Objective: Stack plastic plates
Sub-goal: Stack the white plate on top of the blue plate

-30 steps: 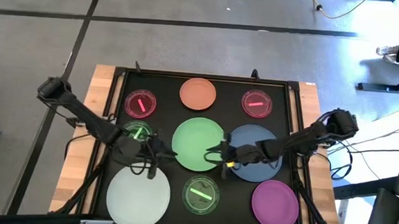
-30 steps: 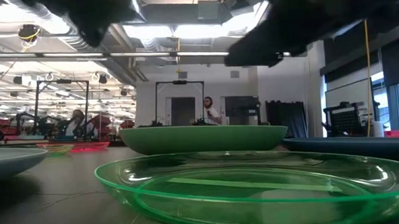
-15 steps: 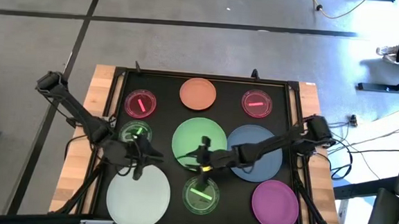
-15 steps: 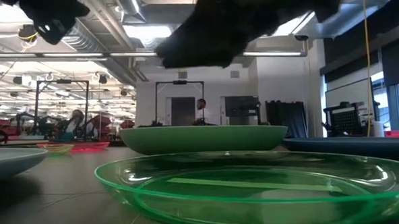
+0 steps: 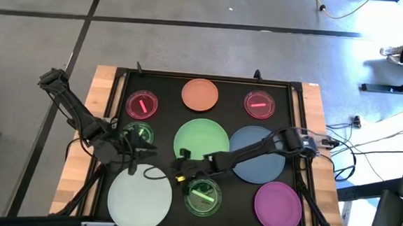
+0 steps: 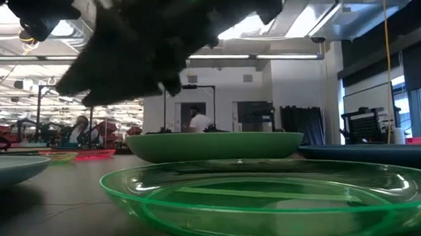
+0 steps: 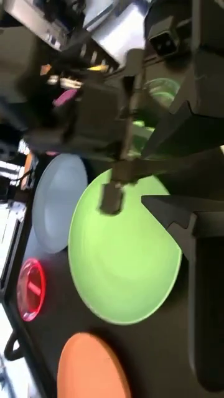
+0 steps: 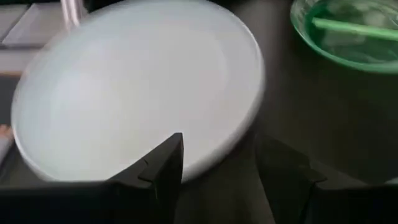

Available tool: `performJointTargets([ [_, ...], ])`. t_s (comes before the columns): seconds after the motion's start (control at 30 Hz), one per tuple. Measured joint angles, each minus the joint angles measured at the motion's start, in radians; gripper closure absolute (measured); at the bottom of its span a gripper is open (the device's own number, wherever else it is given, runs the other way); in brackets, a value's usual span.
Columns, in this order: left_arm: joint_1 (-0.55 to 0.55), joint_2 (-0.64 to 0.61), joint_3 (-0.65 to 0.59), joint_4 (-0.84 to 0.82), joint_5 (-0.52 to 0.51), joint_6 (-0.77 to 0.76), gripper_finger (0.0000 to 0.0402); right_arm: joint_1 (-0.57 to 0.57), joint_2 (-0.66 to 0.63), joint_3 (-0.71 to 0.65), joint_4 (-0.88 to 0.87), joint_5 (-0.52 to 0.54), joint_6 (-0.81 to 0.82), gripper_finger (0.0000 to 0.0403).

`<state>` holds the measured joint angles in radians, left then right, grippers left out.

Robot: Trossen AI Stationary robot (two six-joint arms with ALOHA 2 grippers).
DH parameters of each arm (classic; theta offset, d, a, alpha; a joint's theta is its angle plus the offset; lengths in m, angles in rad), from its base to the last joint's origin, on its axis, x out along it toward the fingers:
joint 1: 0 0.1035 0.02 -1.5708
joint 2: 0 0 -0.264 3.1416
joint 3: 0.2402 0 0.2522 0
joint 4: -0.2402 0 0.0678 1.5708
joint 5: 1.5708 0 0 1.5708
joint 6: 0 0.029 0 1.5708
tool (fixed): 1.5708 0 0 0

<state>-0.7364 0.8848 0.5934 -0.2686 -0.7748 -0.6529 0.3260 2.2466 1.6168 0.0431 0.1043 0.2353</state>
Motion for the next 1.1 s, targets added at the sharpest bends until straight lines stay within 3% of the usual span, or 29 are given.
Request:
performJointTargets([
  [0.27,0.004,0.001,0.0,-0.02,-0.025,0.005,0.0305,0.0,0.126,0.118,-0.079,-0.071,0.07,0.0213],
  [0.63,0.003,0.006,0.0,-0.031,-0.029,0.005,0.0305,-0.021,0.146,0.132,-0.096,-0.176,0.159,0.0213],
  [1.1,0.004,0.006,0.0,-0.036,-0.036,0.003,0.0305,-0.028,0.181,0.173,-0.118,-0.196,0.206,0.0213],
])
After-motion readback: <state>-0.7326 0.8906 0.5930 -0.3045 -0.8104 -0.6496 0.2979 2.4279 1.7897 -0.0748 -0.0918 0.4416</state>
